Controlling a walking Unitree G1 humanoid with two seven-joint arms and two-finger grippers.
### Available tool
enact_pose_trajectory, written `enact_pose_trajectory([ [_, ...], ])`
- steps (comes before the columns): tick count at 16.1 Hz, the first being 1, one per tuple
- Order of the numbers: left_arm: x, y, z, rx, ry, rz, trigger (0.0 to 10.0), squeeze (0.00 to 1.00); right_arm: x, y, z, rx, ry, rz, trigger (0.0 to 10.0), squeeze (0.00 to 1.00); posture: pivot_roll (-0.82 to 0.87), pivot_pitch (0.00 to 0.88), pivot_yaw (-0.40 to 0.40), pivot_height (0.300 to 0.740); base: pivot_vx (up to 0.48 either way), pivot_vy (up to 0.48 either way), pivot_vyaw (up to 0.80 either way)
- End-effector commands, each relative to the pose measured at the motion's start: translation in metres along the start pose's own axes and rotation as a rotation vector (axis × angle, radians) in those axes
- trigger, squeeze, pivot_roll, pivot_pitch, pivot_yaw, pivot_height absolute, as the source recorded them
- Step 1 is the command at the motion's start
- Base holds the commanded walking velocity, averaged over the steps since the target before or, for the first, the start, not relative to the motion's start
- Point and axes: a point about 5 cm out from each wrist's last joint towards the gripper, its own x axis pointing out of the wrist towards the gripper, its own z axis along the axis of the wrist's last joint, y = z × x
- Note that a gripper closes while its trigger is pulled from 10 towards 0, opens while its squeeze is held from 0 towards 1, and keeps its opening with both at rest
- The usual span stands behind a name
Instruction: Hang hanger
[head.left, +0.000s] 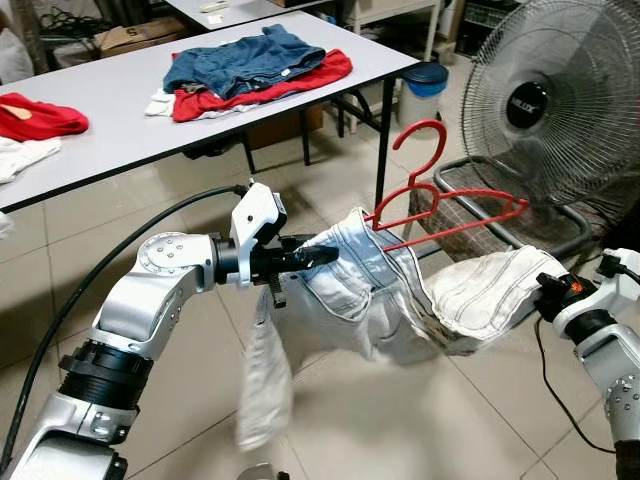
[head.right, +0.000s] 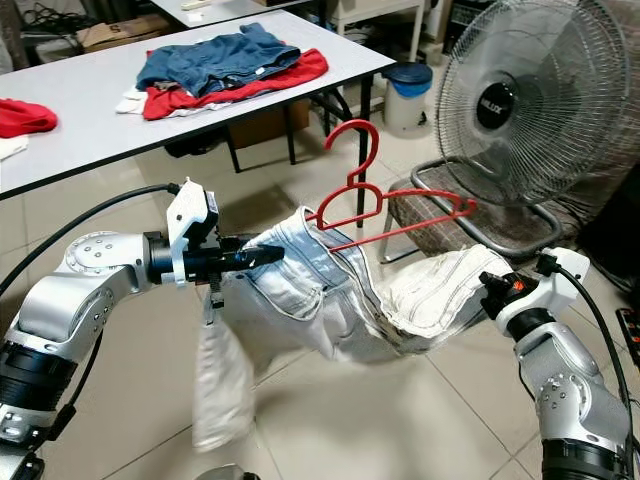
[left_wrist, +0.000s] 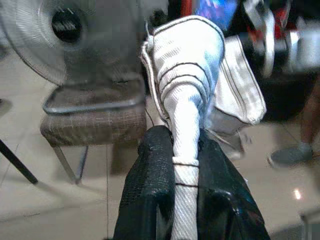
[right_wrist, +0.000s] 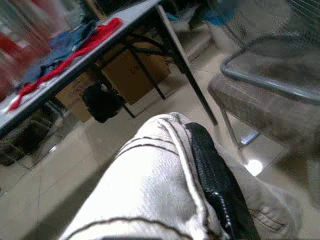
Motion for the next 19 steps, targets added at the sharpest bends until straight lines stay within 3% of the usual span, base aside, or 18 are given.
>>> enact_pose_trajectory([
  [1, -0.013, -0.002, 0.014, 0.012, -0.112, -0.044, 0.0, 0.0, 0.0, -0.037, 0.009, 0.088, 0.052, -0.182, 0.0, 0.0, -0.14, 0.0, 0.063, 0.74, 0.0, 0.0, 0.0],
  [3, -0.019, -0.013, 0.008, 0.009, -0.097, -0.142, 0.0, 0.0, 0.005, -0.05, 0.019, 0.166, 0.088, -0.24, 0.0, 0.0, -0.14, 0.0, 0.062, 0.74, 0.0, 0.0, 0.0],
  [4, -0.019, -0.014, 0.007, 0.015, -0.088, -0.14, 0.0, 0.0, 0.006, -0.052, 0.022, 0.169, 0.095, -0.256, 0.0, 0.0, -0.13, 0.0, 0.059, 0.74, 0.0, 0.0, 0.0],
  [6, -0.017, -0.007, -0.001, 0.055, -0.026, -0.039, 0.0, 0.0, 0.012, -0.042, 0.03, 0.042, 0.117, -0.182, 0.0, 0.0, -0.12, 0.0, 0.045, 0.74, 0.0, 0.0, 0.0],
  [8, -0.018, -0.012, -0.007, 0.071, 0.016, -0.078, 0.0, 0.0, 0.022, -0.037, 0.03, 0.019, 0.128, -0.169, 0.0, 0.0, -0.12, 0.0, 0.045, 0.74, 0.0, 0.0, 0.0],
  [10, -0.013, -0.022, -0.006, 0.068, 0.007, -0.155, 0.0, 0.0, 0.031, -0.032, 0.028, 0.068, 0.123, -0.191, 0.0, 0.0, -0.12, 0.0, 0.044, 0.74, 0.0, 0.0, 0.0],
  [12, -0.01, -0.03, -0.016, 0.106, 0.069, -0.221, 0.0, 0.0, 0.039, -0.026, 0.026, 0.134, 0.115, -0.211, 0.0, 0.0, -0.12, 0.0, 0.044, 0.74, 0.0, 0.0, 0.0],
  [14, -0.008, -0.033, -0.018, 0.084, 0.029, -0.224, 0.0, 0.0, 0.04, -0.033, 0.027, 0.191, 0.096, -0.282, 0.0, 0.0, -0.12, 0.0, 0.042, 0.74, 0.0, 0.0, 0.0],
  [15, -0.005, -0.035, -0.029, 0.121, 0.091, -0.219, 0.0, 0.0, 0.04, -0.04, 0.025, 0.242, 0.082, -0.352, 0.0, 0.0, -0.12, 0.0, 0.037, 0.74, 0.0, 0.0, 0.0],
  [19, 0.002, -0.04, -0.043, 0.149, 0.173, -0.232, 0.0, 0.0, 0.052, -0.024, 0.026, 0.293, 0.077, -0.31, 0.0, 0.0, -0.12, 0.0, 0.031, 0.74, 0.0, 0.0, 0.0],
])
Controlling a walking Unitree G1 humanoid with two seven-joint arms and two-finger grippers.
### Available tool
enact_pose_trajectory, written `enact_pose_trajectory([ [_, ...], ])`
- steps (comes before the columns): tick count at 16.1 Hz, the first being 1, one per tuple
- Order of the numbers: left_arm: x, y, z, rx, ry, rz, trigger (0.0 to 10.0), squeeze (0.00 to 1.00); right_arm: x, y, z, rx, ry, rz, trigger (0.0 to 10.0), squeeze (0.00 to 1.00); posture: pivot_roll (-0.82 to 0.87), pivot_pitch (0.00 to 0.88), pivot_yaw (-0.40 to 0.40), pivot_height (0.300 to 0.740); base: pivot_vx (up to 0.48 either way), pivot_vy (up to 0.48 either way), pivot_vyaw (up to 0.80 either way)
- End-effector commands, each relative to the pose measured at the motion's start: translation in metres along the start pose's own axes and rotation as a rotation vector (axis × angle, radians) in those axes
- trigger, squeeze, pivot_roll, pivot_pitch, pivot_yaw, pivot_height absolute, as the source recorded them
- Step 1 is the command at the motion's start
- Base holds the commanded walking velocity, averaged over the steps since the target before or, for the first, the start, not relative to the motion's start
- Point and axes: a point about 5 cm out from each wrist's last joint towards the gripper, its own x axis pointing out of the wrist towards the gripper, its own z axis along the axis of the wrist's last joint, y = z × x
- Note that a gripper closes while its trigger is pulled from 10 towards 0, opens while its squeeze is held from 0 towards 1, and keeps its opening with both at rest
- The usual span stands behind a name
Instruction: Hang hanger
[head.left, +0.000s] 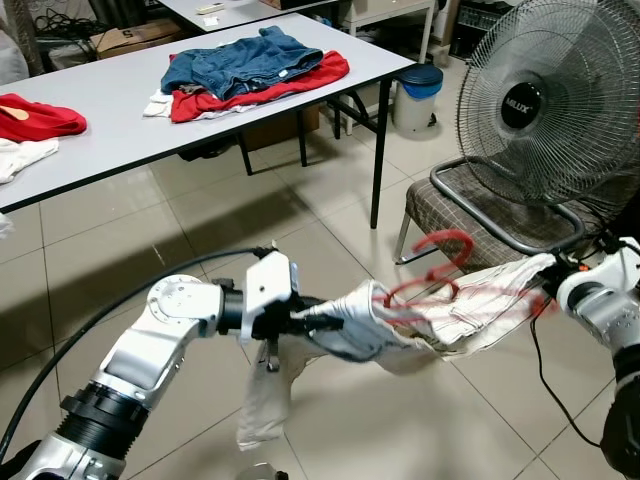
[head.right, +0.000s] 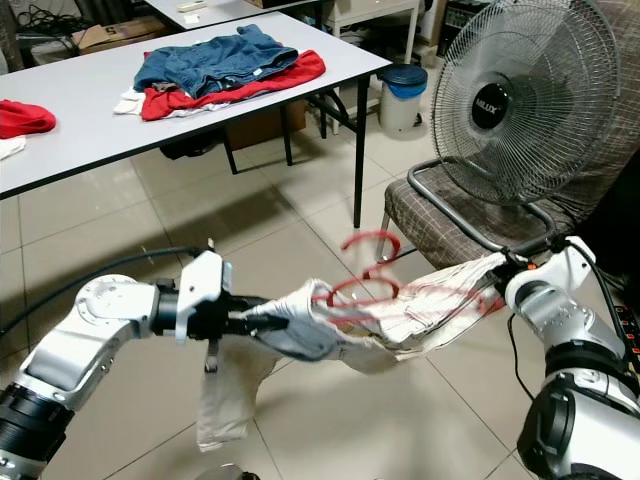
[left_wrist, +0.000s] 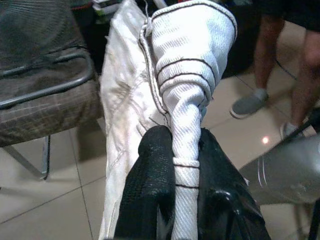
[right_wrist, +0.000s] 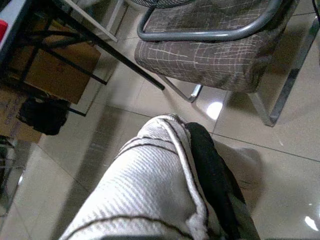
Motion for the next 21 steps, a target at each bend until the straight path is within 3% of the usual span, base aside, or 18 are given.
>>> enact_pose_trajectory([
  [1, -0.001, -0.002, -0.002, 0.016, 0.027, -0.02, 0.0, 0.0, 0.002, 0.014, 0.009, 0.04, -0.032, 0.034, 0.0, 0.0, -0.12, 0.0, 0.029, 0.74, 0.0, 0.0, 0.0],
  [3, 0.002, -0.005, -0.011, 0.078, 0.092, -0.041, 0.0, 0.0, 0.004, 0.022, 0.016, 0.067, -0.049, 0.043, 0.0, 0.0, -0.12, 0.0, 0.03, 0.74, 0.0, 0.0, 0.0],
  [7, -0.008, 0.005, -0.017, 0.206, 0.145, 0.047, 0.0, 0.0, 0.003, 0.022, 0.028, 0.11, -0.088, 0.023, 0.0, 0.0, -0.12, 0.0, 0.031, 0.74, 0.0, 0.0, 0.0],
  [9, -0.012, 0.021, -0.016, 0.286, 0.151, 0.212, 0.0, 0.0, 0.002, 0.025, 0.032, 0.131, -0.101, 0.042, 0.0, 0.0, -0.12, 0.0, 0.031, 0.74, 0.0, 0.0, 0.0],
  [10, -0.015, 0.029, -0.018, 0.35, 0.21, 0.292, 0.0, 0.0, 0.002, 0.028, 0.032, 0.134, -0.095, 0.058, 0.0, 0.0, -0.12, 0.0, 0.032, 0.74, 0.0, 0.0, 0.0],
  [12, -0.02, 0.046, -0.015, 0.393, 0.219, 0.489, 0.0, 0.0, 0.002, 0.032, 0.033, 0.145, -0.093, 0.084, 0.0, 0.0, -0.12, 0.0, 0.035, 0.74, 0.0, 0.0, 0.0],
  [13, -0.021, 0.05, -0.012, 0.4, 0.2, 0.545, 0.0, 0.0, 0.002, 0.034, 0.034, 0.152, -0.095, 0.093, 0.0, 0.0, -0.12, 0.0, 0.035, 0.74, 0.0, 0.0, 0.0],
  [14, -0.024, 0.058, -0.006, 0.391, 0.131, 0.688, 0.0, 0.0, 0.002, 0.037, 0.035, 0.172, -0.097, 0.108, 0.0, 0.0, -0.12, 0.0, 0.037, 0.74, 0.0, 0.0, 0.0],
  [15, -0.025, 0.06, -0.004, 0.37, 0.081, 0.761, 0.0, 0.0, 0.002, 0.039, 0.035, 0.183, -0.096, 0.115, 0.0, 0.0, -0.12, 0.0, 0.037, 0.74, 0.0, 0.0, 0.0],
  [16, -0.022, 0.06, -0.001, 0.291, -0.053, 0.859, 0.0, 0.0, 0.002, 0.042, 0.033, 0.211, -0.09, 0.133, 0.0, 0.0, -0.12, 0.0, 0.04, 0.74, 0.0, 0.0, 0.0],
  [17, -0.02, 0.06, -0.001, 0.267, -0.085, 0.872, 0.0, 0.0, 0.002, 0.043, 0.032, 0.217, -0.087, 0.137, 0.0, 0.0, -0.12, 0.0, 0.042, 0.74, 0.0, 0.0, 0.0],
  [18, -0.012, 0.053, -0.001, 0.19, -0.192, 0.933, 0.0, 0.0, 0.003, 0.048, 0.029, 0.294, -0.079, 0.157, 0.0, 0.0, -0.13, 0.0, 0.044, 0.74, 0.0, 0.0, 0.0],
  [19, -0.011, 0.051, -0.001, 0.171, -0.216, 0.95, 0.0, 0.0, 0.003, 0.049, 0.029, 0.306, -0.077, 0.163, 0.0, 0.0, -0.13, 0.0, 0.044, 0.74, 0.0, 0.0, 0.0],
  [21, 0.007, 0.035, -0.007, 0.191, -0.204, 0.771, 0.0, 0.0, 0.003, 0.055, 0.028, 0.337, -0.076, 0.179, 0.0, 0.0, -0.13, 0.0, 0.042, 0.74, 0.0, 0.0, 0.0],
])
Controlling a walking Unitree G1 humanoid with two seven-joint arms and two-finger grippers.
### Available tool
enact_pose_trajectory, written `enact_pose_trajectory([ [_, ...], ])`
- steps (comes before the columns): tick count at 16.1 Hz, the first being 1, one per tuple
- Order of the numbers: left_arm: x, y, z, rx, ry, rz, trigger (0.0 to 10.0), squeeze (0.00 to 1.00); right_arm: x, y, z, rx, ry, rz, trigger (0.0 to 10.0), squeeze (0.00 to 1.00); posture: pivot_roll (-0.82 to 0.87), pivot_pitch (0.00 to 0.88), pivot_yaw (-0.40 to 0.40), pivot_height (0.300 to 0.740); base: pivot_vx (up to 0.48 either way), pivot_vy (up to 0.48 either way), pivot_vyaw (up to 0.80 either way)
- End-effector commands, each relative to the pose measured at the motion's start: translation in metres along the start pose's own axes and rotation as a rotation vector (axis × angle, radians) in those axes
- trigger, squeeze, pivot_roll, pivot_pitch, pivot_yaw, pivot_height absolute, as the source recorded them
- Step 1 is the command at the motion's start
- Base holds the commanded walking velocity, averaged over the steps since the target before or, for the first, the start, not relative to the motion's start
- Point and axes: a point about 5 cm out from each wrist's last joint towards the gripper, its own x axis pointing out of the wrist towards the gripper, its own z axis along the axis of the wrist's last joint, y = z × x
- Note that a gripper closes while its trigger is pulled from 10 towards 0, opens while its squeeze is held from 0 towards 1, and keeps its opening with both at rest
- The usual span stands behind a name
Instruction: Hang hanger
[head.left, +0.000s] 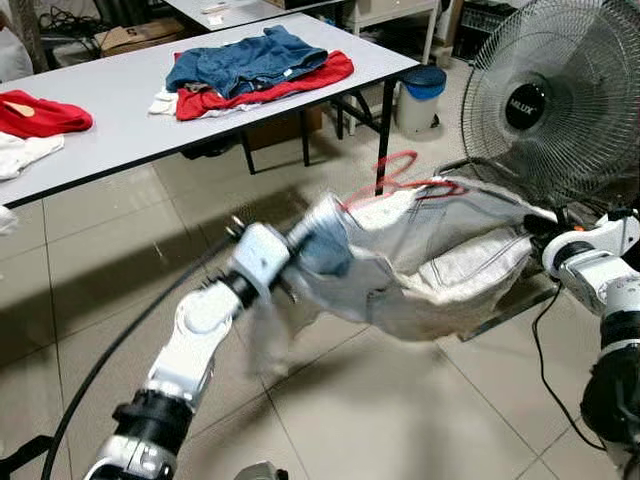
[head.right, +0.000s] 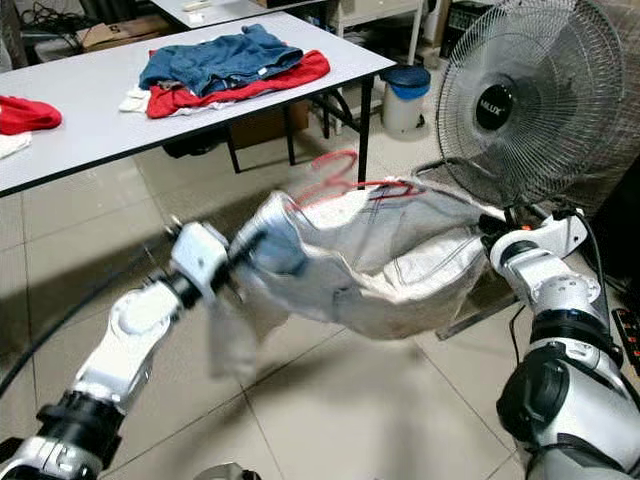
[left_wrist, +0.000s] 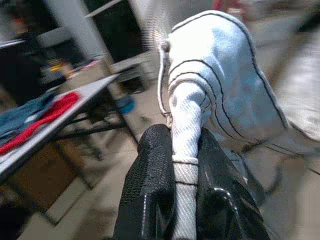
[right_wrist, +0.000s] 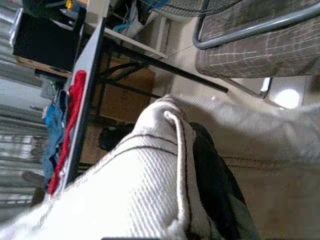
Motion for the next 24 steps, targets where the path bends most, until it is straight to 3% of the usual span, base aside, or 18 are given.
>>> enact_pose_trajectory([
  [1, -0.002, -0.006, 0.003, 0.093, -0.012, -0.114, 0.0, 0.0, 0.001, 0.016, 0.007, 0.016, -0.024, 0.048, 0.0, 0.0, -0.13, 0.0, 0.042, 0.74, 0.0, 0.0, 0.0],
  [2, -0.008, -0.013, -0.006, 0.209, 0.056, -0.255, 0.0, 0.0, 0.001, 0.02, 0.009, 0.017, -0.026, 0.059, 0.0, 0.0, -0.13, 0.0, 0.038, 0.74, 0.0, 0.0, 0.0],
  [3, -0.013, -0.015, -0.012, 0.272, 0.096, -0.327, 0.0, 0.0, 0.001, 0.024, 0.011, 0.021, -0.03, 0.067, 0.0, 0.0, -0.13, 0.0, 0.037, 0.74, 0.0, 0.0, 0.0],
  [4, -0.015, -0.014, -0.013, 0.256, 0.098, -0.344, 0.0, 0.0, 0.001, 0.026, 0.013, 0.028, -0.034, 0.073, 0.0, 0.0, -0.13, 0.0, 0.037, 0.74, 0.0, 0.0, 0.0],
  [8, -0.015, -0.023, -0.016, 0.354, 0.148, -0.452, 0.0, 0.0, 0.001, 0.033, 0.013, 0.025, -0.029, 0.082, 0.0, 0.0, -0.13, 0.0, 0.029, 0.74, 0.0, 0.0, 0.0],
  [11, -0.014, -0.034, -0.026, 0.372, 0.252, -0.529, 0.0, 0.0, 0.003, 0.041, 0.01, 0.049, -0.016, 0.101, 0.0, 0.0, -0.13, 0.0, 0.032, 0.74, 0.0, 0.0, 0.0],
  [13, -0.011, -0.034, -0.035, 0.395, 0.353, -0.505, 0.0, 0.0, 0.004, 0.048, 0.008, 0.075, -0.014, 0.111, 0.0, 0.0, -0.13, 0.0, 0.035, 0.74, 0.0, 0.0, 0.0],
  [15, -0.001, -0.021, -0.037, 0.273, 0.376, -0.27, 0.0, 0.0, 0.004, 0.054, 0.005, 0.076, -0.005, 0.129, 0.0, 0.0, -0.13, 0.0, 0.035, 0.74, 0.0, 0.0, 0.0],
  [16, 0.003, -0.017, -0.039, 0.173, 0.404, -0.181, 0.0, 0.0, 0.004, 0.056, 0.002, 0.062, 0.009, 0.138, 0.0, 0.0, -0.13, 0.0, 0.032, 0.74, 0.0, 0.0, 0.0],
  [19, 0.001, -0.033, -0.048, 0.137, 0.482, -0.301, 0.0, 0.0, 0.005, 0.063, -0.006, 0.062, 0.03, 0.157, 0.0, 0.0, -0.13, 0.0, 0.036, 0.74, 0.0, 0.0, 0.0],
  [21, -0.002, -0.043, -0.05, 0.188, 0.524, -0.424, 0.0, 0.0, 0.005, 0.07, -0.005, 0.066, 0.029, 0.175, 0.0, 0.0, -0.13, 0.0, 0.039, 0.74, 0.0, 0.0, 0.0],
  [22, -0.002, -0.046, -0.051, 0.214, 0.542, -0.454, 0.0, 0.0, 0.004, 0.077, -0.003, 0.068, 0.021, 0.193, 0.0, 0.0, -0.13, 0.0, 0.039, 0.74, 0.0, 0.0, 0.0],
  [24, 0.003, -0.045, -0.049, 0.164, 0.529, -0.423, 0.0, 0.0, 0.004, 0.082, -0.002, 0.072, 0.017, 0.205, 0.0, 0.0, -0.13, 0.0, 0.038, 0.74, 0.0, 0.0, 0.0],
])
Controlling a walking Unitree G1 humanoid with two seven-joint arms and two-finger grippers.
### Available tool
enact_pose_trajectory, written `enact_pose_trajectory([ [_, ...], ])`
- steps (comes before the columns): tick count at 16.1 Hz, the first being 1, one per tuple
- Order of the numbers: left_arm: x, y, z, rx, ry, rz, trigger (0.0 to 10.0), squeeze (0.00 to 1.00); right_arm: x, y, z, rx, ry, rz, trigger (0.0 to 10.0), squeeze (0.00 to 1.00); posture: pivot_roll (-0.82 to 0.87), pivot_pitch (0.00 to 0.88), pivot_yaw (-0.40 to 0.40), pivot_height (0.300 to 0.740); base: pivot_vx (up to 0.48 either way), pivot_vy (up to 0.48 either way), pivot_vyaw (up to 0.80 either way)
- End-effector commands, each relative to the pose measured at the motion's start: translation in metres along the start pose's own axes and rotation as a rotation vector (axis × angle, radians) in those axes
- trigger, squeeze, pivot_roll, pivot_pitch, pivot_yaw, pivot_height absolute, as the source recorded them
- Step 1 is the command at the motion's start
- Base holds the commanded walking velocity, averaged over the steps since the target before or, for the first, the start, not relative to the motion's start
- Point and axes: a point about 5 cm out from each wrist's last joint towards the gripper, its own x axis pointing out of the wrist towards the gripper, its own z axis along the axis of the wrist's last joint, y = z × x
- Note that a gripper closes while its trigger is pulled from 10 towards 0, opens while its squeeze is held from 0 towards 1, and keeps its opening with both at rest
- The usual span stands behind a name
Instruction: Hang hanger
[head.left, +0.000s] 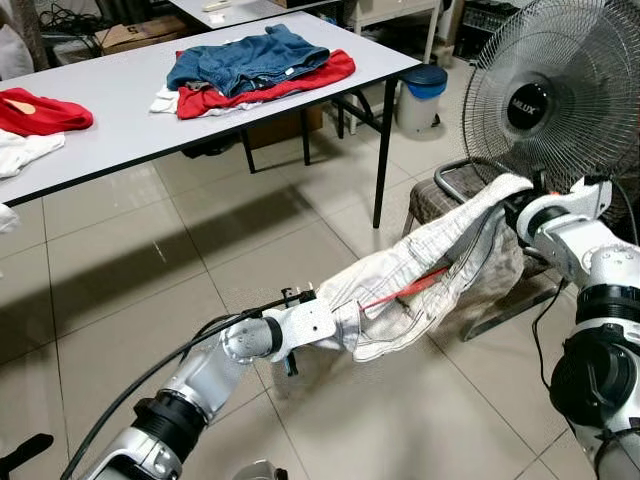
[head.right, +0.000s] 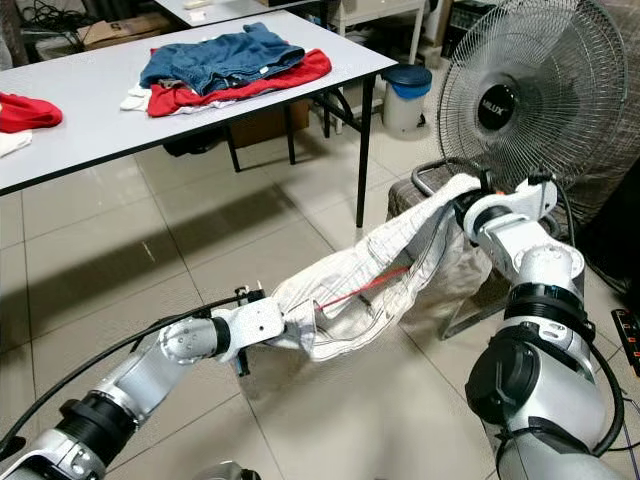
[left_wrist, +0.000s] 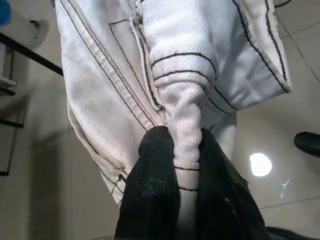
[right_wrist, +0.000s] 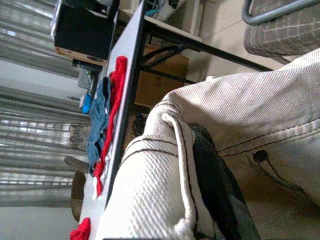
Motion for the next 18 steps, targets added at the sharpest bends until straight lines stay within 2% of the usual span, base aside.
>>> enact_pose_trajectory([
  [1, -0.001, 0.01, 0.001, -0.084, -0.016, 0.061, 0.0, 0.0, -0.001, 0.024, 0.01, -0.004, -0.038, 0.086, 0.0, 0.0, -0.13, 0.0, 0.037, 0.74, 0.0, 0.0, 0.0],
  [2, -0.003, 0.026, 0.005, -0.244, -0.056, 0.183, 0.0, 0.0, -0.003, 0.026, 0.006, -0.062, -0.017, 0.099, 0.0, 0.0, -0.13, 0.0, 0.034, 0.74, 0.0, 0.0, 0.0],
  [3, -0.004, 0.03, 0.005, -0.275, -0.066, 0.197, 0.0, 0.0, -0.004, 0.026, 0.005, -0.074, -0.012, 0.102, 0.0, 0.0, -0.13, 0.0, 0.034, 0.74, 0.0, 0.0, 0.0],
  [4, -0.008, 0.04, 0.011, -0.395, -0.133, 0.207, 0.0, 0.0, -0.006, 0.025, 0.001, -0.128, 0.002, 0.112, 0.0, 0.0, -0.13, 0.0, 0.033, 0.74, 0.0, 0.0, 0.0],
  [5, -0.009, 0.042, 0.013, -0.443, -0.165, 0.208, 0.0, 0.0, -0.007, 0.024, 0.0, -0.153, 0.005, 0.112, 0.0, 0.0, -0.13, 0.0, 0.033, 0.74, 0.0, 0.0, 0.0],
  [7, -0.014, 0.05, 0.04, -0.589, -0.387, 0.13, 0.0, 0.0, -0.009, 0.02, -0.011, -0.269, 0.039, 0.113, 0.0, 0.0, -0.13, 0.0, 0.034, 0.74, 0.0, 0.0, 0.0],
  [8, -0.014, 0.051, 0.043, -0.609, -0.413, 0.113, 0.0, 0.0, -0.01, 0.02, -0.013, -0.3, 0.047, 0.115, 0.0, 0.0, -0.13, 0.0, 0.036, 0.74, 0.0, 0.0, 0.0],
  [9, -0.017, 0.052, 0.051, -0.676, -0.475, 0.064, 0.0, 0.0, -0.013, 0.022, -0.016, -0.371, 0.052, 0.13, 0.0, 0.0, -0.13, 0.0, 0.036, 0.74, 0.0, 0.0, 0.0],
  [10, -0.021, 0.056, 0.053, -0.738, -0.513, 0.052, 0.0, 0.0, -0.016, 0.029, -0.012, -0.47, 0.038, 0.158, 0.0, 0.0, -0.14, 0.0, 0.044, 0.74, 0.0, 0.0, 0.0],
  [11, -0.023, 0.06, 0.053, -0.774, -0.527, 0.074, 0.0, 0.0, -0.018, 0.032, -0.01, -0.524, 0.031, 0.174, 0.0, 0.0, -0.14, 0.0, 0.044, 0.74, 0.0, 0.0, 0.0],
  [12, -0.026, 0.073, 0.052, -0.898, -0.586, 0.165, 0.0, 0.0, -0.022, 0.038, -0.011, -0.667, 0.013, 0.209, 0.0, 0.0, -0.14, 0.0, 0.044, 0.74, 0.0, 0.0, 0.0],
  [14, -0.029, 0.083, 0.051, -0.972, -0.622, 0.243, 0.0, 0.0, -0.025, 0.042, -0.014, -0.732, 0.005, 0.23, 0.0, 0.0, -0.14, 0.0, 0.043, 0.74, 0.0, 0.0, 0.0],
  [16, -0.032, 0.091, 0.044, -0.99, -0.597, 0.336, 0.0, 0.0, -0.031, 0.054, -0.009, -0.756, -0.064, 0.272, 0.0, 0.0, -0.14, 0.0, 0.043, 0.74, 0.0, 0.0, 0.0],
  [17, -0.034, 0.095, 0.04, -1.034, -0.593, 0.391, 0.0, 0.0, -0.037, 0.065, -0.002, -0.788, -0.116, 0.316, 0.0, 0.0, -0.14, 0.0, 0.042, 0.74, 0.0, 0.0, 0.0],
  [18, -0.039, 0.103, 0.034, -1.093, -0.602, 0.456, 0.0, 0.0, -0.051, 0.083, 0.008, -0.831, -0.216, 0.391, 0.0, 0.0, -0.14, 0.0, 0.043, 0.74, 0.0, 0.0, 0.0],
])
